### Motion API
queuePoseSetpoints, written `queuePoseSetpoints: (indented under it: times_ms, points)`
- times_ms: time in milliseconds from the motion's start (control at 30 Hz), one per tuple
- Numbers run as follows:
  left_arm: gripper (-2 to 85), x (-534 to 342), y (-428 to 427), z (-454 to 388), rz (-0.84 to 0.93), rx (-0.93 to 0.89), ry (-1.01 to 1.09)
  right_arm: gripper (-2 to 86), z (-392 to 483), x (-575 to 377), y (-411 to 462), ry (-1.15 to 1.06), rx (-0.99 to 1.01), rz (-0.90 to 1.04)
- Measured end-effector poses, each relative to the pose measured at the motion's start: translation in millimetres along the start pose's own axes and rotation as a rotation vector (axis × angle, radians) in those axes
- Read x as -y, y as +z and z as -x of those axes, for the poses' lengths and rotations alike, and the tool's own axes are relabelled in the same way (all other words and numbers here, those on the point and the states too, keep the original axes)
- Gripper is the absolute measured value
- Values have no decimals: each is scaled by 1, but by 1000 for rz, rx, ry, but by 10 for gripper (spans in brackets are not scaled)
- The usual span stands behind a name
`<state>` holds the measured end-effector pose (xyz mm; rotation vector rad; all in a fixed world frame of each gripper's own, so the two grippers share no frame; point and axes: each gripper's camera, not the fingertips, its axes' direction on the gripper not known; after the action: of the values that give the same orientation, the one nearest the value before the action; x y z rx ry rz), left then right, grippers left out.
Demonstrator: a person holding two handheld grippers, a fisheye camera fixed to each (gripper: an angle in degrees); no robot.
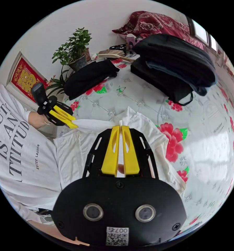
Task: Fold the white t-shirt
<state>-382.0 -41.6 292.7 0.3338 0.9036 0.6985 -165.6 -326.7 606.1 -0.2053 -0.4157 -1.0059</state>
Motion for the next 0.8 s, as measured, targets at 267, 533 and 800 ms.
queuePoseSetpoints:
  times_ms: [267, 533, 800]
  points:
    - [-6, 2, 83, -77, 120, 62, 152, 0, -21, -45, -2, 196, -9, -65]
    - [61, -1, 154, -129, 248, 35, 286, 16, -46, -78, -11, 404, -25, -38]
    - [64, 16, 177, -121, 191, 53, 143, 31, -39, -84, -57, 474, 37, -195]
